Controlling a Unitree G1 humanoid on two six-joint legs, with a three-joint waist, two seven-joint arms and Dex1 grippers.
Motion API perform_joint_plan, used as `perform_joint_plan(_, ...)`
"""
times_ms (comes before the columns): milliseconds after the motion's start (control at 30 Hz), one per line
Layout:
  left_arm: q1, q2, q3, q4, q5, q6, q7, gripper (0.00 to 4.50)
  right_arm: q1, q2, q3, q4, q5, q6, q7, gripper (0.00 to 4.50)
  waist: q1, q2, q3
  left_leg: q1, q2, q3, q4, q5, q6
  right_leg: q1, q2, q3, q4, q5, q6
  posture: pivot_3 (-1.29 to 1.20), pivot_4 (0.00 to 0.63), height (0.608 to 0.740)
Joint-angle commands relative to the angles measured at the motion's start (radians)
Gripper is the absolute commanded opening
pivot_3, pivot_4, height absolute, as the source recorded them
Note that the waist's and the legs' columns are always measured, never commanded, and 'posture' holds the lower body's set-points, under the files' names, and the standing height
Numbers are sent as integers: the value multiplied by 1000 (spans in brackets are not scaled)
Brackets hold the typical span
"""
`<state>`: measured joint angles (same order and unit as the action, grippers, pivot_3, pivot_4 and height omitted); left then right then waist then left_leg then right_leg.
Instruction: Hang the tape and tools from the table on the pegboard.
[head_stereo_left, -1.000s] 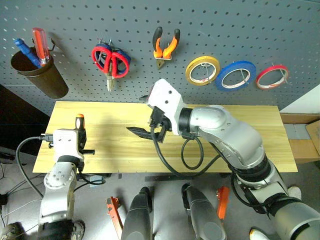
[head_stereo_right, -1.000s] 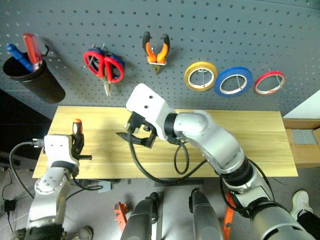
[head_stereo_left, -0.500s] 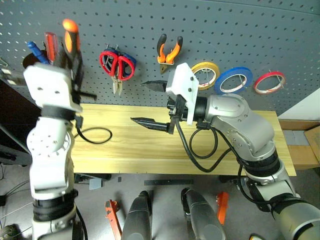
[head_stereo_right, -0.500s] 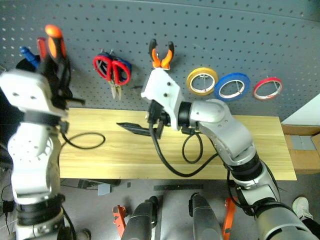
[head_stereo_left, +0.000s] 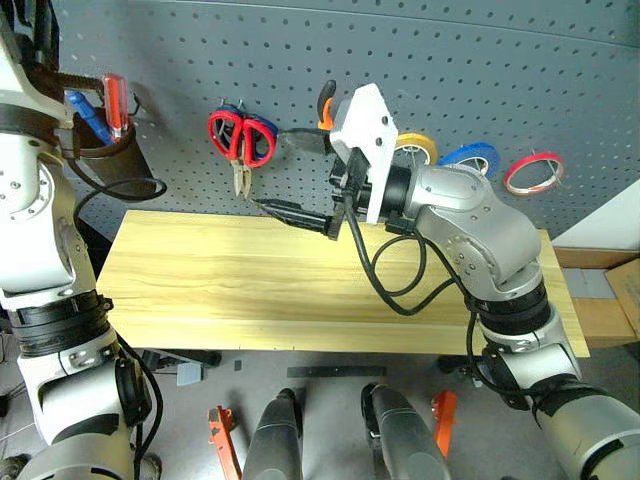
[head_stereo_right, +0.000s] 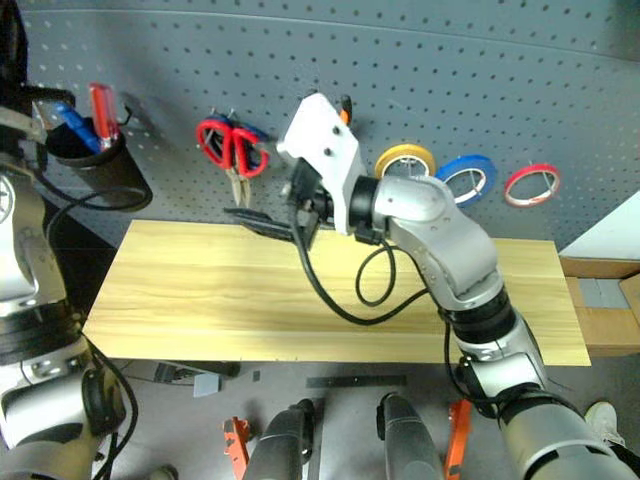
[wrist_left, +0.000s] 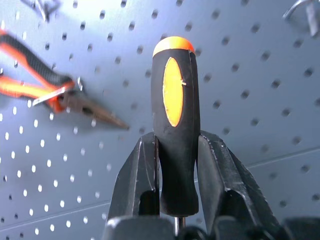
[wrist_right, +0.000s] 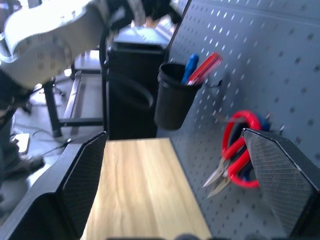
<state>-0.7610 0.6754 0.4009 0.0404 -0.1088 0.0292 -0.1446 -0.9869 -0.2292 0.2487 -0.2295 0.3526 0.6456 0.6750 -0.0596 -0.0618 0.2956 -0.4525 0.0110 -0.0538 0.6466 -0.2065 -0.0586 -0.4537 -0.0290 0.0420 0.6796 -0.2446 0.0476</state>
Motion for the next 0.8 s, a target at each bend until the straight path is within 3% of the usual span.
perform_joint_plan(33,-35,3,6,112,28,-153,24,692,-48,24,-19,5,-16,-49,-12,4500,0,0,-4,0,0,0,0,0,0,0,0,0,0,0,0,-48,184,740)
perform_joint_plan(300,-96,-40,-31,361,61,-358,71,692,-62,53,-11,10,-21,-54,-6,4500,1,0,-8,0,-1,0,1,0,0,0,0,0,1,0,-1,-76,186,740)
perform_joint_plan(600,-60,-73,-26,425,68,-421,148,692,-50,50,-3,-12,-16,-26,-5,4500,-7,0,-8,0,-1,1,2,0,0,-1,0,0,2,1,-1,-103,198,740)
perform_joint_plan(800,-28,-84,-9,392,45,-405,190,2711,-46,46,-5,-16,-17,-20,-9,4500,-19,0,-8,0,0,0,3,0,1,0,0,0,3,1,-2,-114,201,740)
